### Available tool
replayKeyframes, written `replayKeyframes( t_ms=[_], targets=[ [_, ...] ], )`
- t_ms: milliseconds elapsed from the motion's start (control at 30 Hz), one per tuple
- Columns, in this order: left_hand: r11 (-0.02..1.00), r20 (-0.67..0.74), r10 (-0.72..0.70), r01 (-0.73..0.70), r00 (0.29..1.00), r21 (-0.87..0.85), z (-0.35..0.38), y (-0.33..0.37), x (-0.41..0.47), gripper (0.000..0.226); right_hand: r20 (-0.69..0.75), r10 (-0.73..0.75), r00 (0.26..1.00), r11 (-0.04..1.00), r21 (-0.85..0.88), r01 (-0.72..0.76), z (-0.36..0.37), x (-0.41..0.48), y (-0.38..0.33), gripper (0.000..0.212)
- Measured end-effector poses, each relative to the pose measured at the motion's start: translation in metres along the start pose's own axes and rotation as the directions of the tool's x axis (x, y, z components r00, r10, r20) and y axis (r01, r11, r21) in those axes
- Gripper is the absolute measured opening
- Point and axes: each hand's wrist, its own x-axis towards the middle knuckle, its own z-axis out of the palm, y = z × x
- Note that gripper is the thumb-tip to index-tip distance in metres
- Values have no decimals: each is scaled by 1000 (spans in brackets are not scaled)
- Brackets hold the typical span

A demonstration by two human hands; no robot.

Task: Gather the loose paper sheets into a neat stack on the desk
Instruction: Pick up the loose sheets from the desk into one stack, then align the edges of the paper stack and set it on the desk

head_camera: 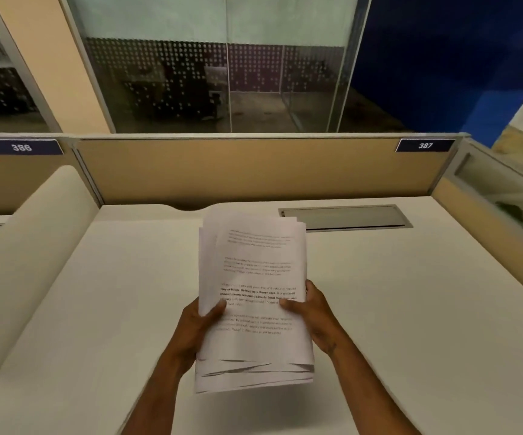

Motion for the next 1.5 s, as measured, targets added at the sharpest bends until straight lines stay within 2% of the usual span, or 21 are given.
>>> replayKeyframes(
  t_ms=[133,233,367,500,633,733,867,1000,1167,1233,1300,1400,1433,1500],
  targets=[
    [999,45,-28,26,999,42,16,-11,2,37,61,31,998,998,-56,-28,-32,8,1,47],
    [1000,-73,-4,5,997,19,32,-17,4,36,96,42,995,991,-132,-29,-45,14,5,43],
    [999,-226,34,-36,974,-2,57,-17,6,29,36,-41,999,966,-254,49,-50,21,-1,37],
    [991,-250,134,-135,959,15,74,4,11,21,9,-170,985,952,-258,167,-59,16,-25,27],
    [986,-204,164,-157,965,50,84,6,18,21,-22,-186,982,957,-230,176,-75,5,-21,29],
    [987,-118,145,-136,982,85,88,4,17,28,-61,-164,985,980,-123,155,-85,-2,-21,38],
    [963,-58,257,-250,965,104,93,29,17,38,-154,-252,955,968,-22,252,-76,-5,-49,57],
    [917,-145,395,-381,907,115,110,70,23,54,-308,-367,878,930,-113,350,-60,0,-76,70],
    [916,-355,388,-313,850,252,123,87,41,35,-417,-359,835,933,-173,315,-50,10,-83,52],
    [925,-373,368,-294,852,240,122,83,42,30,-410,-372,833,928,-181,325,-52,10,-80,42],
    [933,-350,351,-294,868,207,119,81,42,38,-364,-385,848,923,-165,348,-58,9,-76,44],
    [939,-232,323,-281,918,196,110,73,41,46,-185,-377,908,920,-190,343,-71,10,-69,56],
    [945,-191,300,-264,935,191,108,67,42,41,-132,-344,930,927,-205,314,-73,11,-66,53],
    [960,-152,239,-210,959,182,105,51,44,26,-80,-265,961,944,-224,242,-75,13,-58,33]
  ],
)
